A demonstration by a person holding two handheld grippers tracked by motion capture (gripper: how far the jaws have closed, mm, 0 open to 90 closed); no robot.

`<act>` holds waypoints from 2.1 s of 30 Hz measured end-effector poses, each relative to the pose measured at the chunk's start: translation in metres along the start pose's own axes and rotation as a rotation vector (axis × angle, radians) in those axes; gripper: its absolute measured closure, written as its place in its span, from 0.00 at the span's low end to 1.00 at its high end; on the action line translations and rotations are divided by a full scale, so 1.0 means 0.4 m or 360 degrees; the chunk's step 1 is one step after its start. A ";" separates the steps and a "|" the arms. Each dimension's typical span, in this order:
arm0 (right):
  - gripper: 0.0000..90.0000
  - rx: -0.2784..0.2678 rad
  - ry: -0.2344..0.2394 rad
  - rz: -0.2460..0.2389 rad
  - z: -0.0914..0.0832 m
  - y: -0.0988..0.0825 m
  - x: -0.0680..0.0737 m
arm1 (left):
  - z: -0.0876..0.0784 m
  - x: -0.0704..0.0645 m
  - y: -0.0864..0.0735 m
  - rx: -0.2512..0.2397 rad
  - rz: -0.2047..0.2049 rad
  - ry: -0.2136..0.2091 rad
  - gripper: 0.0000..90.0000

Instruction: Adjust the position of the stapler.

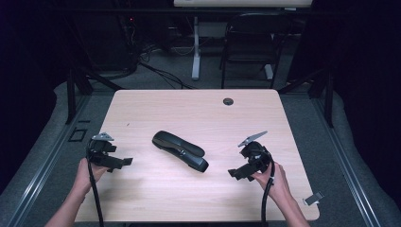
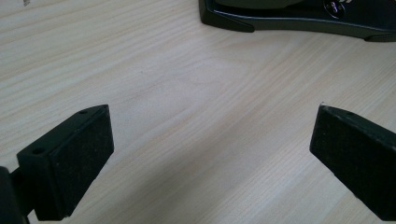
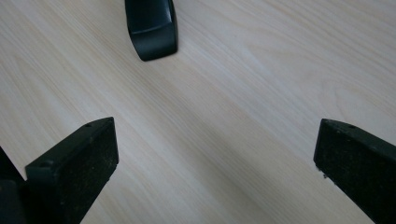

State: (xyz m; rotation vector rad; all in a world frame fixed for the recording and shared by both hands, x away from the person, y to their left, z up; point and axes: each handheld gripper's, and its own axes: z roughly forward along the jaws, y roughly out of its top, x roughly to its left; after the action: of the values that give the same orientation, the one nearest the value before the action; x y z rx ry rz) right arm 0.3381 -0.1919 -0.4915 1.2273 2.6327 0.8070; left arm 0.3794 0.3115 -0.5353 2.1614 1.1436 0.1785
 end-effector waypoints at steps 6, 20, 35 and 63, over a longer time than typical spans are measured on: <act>0.00 0.0013 0.0041 -0.0051 0.017 0.044 0.023 | 0.005 0.000 0.000 0.0002 -0.0002 0.0004 0.00; 0.05 0.0048 0.0111 -0.0201 0.071 0.176 0.094 | 0.009 0.001 -0.004 0.0020 -0.0002 0.0000 0.00; 0.35 0.0097 0.0106 -0.0307 0.120 0.270 0.139 | 0.011 0.003 -0.007 0.0038 -0.0008 -0.0012 0.00; 0.62 0.0190 0.0007 -0.0447 0.187 0.328 0.180 | 0.019 0.002 -0.008 0.0078 0.0006 -0.0031 0.00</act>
State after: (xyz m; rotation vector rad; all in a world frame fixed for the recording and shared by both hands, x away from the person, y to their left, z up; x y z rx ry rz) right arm 0.4034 -0.0382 -0.4794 0.8488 2.8047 0.6132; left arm 0.3808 0.3098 -0.5434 2.2034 1.1441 0.1326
